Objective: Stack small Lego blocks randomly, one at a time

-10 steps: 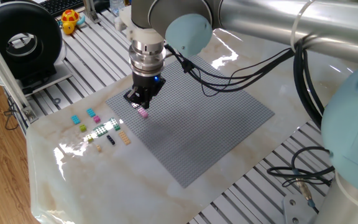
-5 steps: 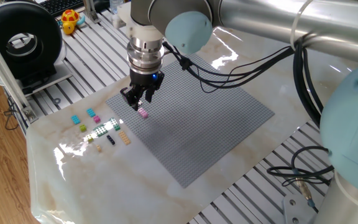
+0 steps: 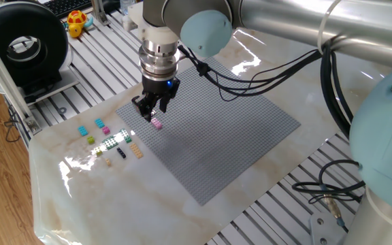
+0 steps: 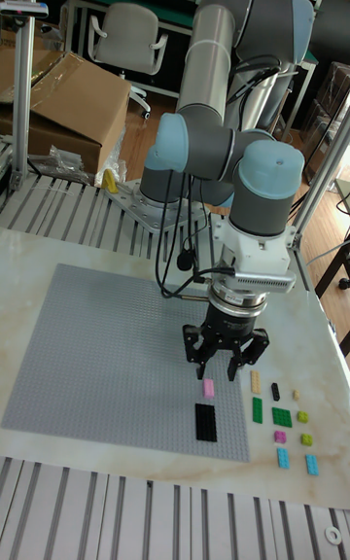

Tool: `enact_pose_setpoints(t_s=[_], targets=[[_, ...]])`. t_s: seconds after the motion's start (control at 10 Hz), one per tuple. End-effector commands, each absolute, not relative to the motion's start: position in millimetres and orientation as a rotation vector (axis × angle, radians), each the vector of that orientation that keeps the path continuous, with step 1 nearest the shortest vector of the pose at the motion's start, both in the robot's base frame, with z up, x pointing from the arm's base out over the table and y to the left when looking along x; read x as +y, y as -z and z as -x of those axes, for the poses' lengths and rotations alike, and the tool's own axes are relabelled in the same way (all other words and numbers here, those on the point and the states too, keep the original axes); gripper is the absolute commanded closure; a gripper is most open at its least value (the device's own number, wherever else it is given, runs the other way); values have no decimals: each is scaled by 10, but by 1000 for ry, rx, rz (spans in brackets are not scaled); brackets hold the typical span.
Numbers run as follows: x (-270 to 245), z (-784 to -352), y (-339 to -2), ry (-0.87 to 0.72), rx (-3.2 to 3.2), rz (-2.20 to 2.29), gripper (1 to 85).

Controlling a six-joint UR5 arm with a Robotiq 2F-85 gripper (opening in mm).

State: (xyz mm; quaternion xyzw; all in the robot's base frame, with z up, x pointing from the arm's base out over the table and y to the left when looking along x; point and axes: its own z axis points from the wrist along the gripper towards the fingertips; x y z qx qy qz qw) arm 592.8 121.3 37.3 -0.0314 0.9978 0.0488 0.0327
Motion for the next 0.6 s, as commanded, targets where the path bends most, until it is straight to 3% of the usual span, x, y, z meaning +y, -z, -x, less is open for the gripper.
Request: enact_pose_setpoints(t_s=[0.0,0.1,0.2,0.5], targets=[[1064,-5839,-354,-68,3120,70,627],[985,-5781,-368,-23,3140,73,800],[987,-5771,-410,-30,3138,85,843],[947,-5770,-455,-16,3138,100,843]])
